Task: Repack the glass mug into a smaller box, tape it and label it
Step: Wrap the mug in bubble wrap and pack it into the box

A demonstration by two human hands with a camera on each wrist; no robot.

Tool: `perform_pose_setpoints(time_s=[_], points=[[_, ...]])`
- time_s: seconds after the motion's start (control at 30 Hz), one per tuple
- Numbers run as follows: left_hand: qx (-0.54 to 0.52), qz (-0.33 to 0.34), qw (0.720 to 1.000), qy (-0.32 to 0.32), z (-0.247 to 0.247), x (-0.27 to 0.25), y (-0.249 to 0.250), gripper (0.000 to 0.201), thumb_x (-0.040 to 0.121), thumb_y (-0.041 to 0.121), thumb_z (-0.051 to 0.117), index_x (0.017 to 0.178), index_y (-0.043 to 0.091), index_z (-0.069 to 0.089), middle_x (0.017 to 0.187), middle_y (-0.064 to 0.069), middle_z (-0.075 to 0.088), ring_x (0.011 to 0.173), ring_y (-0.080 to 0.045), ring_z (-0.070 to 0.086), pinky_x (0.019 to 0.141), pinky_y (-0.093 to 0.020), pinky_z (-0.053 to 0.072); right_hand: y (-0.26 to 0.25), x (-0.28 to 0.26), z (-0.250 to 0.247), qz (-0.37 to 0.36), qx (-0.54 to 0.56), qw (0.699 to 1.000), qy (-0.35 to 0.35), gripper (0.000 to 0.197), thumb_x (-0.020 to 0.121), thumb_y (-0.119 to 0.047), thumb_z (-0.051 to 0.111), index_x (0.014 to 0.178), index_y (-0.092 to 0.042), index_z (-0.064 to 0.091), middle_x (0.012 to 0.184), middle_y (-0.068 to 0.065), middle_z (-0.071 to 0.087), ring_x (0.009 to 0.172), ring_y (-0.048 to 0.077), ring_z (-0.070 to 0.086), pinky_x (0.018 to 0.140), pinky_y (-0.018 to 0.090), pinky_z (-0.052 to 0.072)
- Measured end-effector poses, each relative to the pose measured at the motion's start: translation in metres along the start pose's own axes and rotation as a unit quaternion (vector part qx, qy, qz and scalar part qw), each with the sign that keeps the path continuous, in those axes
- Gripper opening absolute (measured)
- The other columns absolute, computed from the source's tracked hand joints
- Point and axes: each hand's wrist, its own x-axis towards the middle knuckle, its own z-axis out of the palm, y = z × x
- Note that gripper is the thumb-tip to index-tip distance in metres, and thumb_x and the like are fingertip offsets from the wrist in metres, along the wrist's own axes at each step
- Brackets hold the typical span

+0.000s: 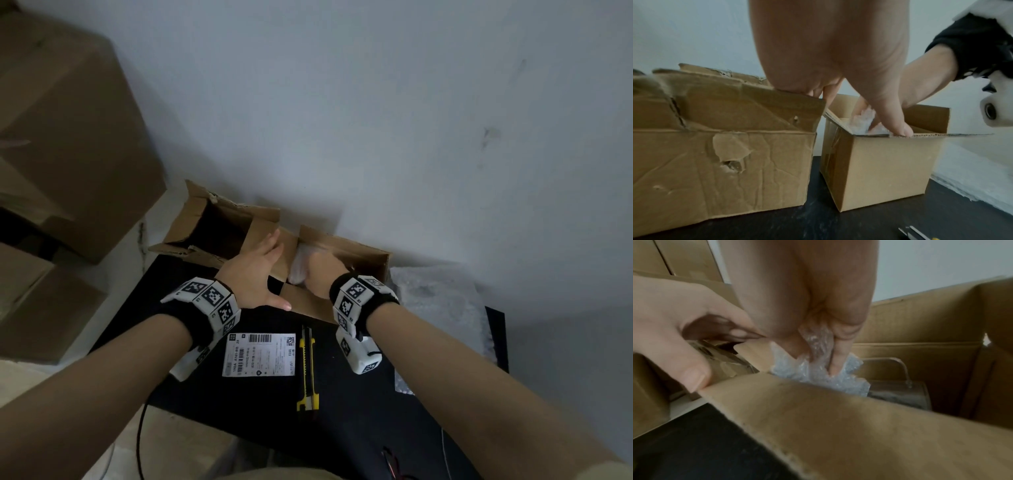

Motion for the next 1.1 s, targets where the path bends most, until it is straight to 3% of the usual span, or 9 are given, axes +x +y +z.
perform_pose_setpoints(time_s=[0.2,0.3,0.43,0.57,0.67,0.77,0.87,0.97,1.1], points=[[0.015,0.0,1.0,-0.005,0.001,0.003,-0.001,0.101,0.067,0.061,0.071,0.146,0.02,0.025,0.157,0.003,-0.017,0.146,-0.014,-0.002,0.111,-0.043,0.031,0.02,0.008,0.016,-0.059,-0.012,0.998,0.006,0.038,0.093,-0.013,0.045,0.129,-0.004,0.052,0.134,0.017,0.051,0.125,0.034,0.047,0.102,0.04,0.039],[0.017,0.006,1.0,-0.019,-0.001,0.002,-0.002,0.084,0.068,0.062,0.069,0.139,0.027,0.039,0.157,0.001,-0.017,0.146,-0.015,-0.006,0.111,-0.045,0.031,0.021,0.007,0.011,-0.071,0.038,0.997,0.009,0.038,0.093,-0.013,0.047,0.131,-0.004,0.051,0.134,0.017,0.052,0.125,0.033,0.048,0.101,0.037,0.039],[0.015,0.019,0.999,-0.029,0.001,0.003,-0.005,0.077,0.069,0.063,0.067,0.136,0.037,0.042,0.156,0.001,-0.019,0.145,-0.017,-0.008,0.113,-0.049,0.027,0.042,-0.012,0.003,-0.086,0.141,0.984,0.072,0.044,0.091,-0.024,0.056,0.132,-0.009,0.05,0.132,0.013,0.054,0.123,0.029,0.049,0.098,0.032,0.039],[0.015,0.031,0.999,-0.021,0.002,0.003,-0.003,0.078,0.069,0.062,0.068,0.137,0.035,0.042,0.157,-0.002,-0.018,0.146,-0.019,-0.006,0.115,-0.045,0.022,0.06,-0.02,0.005,-0.021,0.104,0.985,0.135,0.018,0.089,-0.024,0.055,0.093,-0.007,0.06,0.098,0.013,0.063,0.09,0.026,0.061,0.069,0.028,0.044],[0.011,0.034,0.999,-0.013,0.002,0.005,-0.002,0.081,0.067,0.062,0.07,0.137,0.032,0.043,0.157,-0.002,-0.016,0.146,-0.019,-0.005,0.115,-0.044,0.023,0.052,-0.021,0.014,-0.07,0.079,0.991,0.085,0.028,0.097,-0.021,0.043,0.11,-0.005,0.062,0.116,0.016,0.061,0.103,0.03,0.059,0.083,0.032,0.048],[0.022,0.026,0.999,-0.014,0.003,0.007,-0.002,0.082,0.067,0.064,0.069,0.136,0.028,0.043,0.157,-0.002,-0.015,0.146,-0.018,-0.006,0.114,-0.043,0.025,0.039,-0.019,0.021,-0.099,0.091,0.99,0.047,0.037,0.102,-0.021,0.029,0.131,-0.012,0.049,0.133,0.017,0.052,0.119,0.032,0.051,0.097,0.036,0.043],[0.034,0.021,0.999,-0.014,0.003,0.008,-0.002,0.089,0.067,0.064,0.069,0.139,0.024,0.037,0.157,-0.003,-0.015,0.146,-0.019,-0.006,0.112,-0.042,0.025,0.031,-0.007,0.026,-0.083,0.113,0.99,0.013,0.04,0.102,-0.015,0.025,0.137,-0.006,0.04,0.144,0.018,0.04,0.128,0.032,0.043,0.104,0.038,0.036],[0.041,0.018,0.999,-0.008,0.004,0.008,-0.002,0.094,0.066,0.065,0.069,0.142,0.021,0.033,0.158,-0.003,-0.013,0.146,-0.019,-0.004,0.112,-0.041,0.026,0.021,0.007,0.033,-0.056,0.059,0.996,-0.025,0.046,0.102,-0.023,0.019,0.143,-0.008,0.034,0.15,0.014,0.033,0.139,0.027,0.029,0.115,0.042,0.019],[0.039,0.021,0.999,-0.01,0.005,0.007,-0.002,0.094,0.067,0.064,0.069,0.142,0.02,0.033,0.158,-0.003,-0.013,0.146,-0.02,-0.001,0.113,-0.039,0.024,0.013,0.013,0.032,-0.058,0.044,0.996,-0.049,0.043,0.103,-0.017,0.02,0.14,0.0,0.034,0.144,0.02,0.04,0.133,0.034,0.038,0.111,0.041,0.024]])
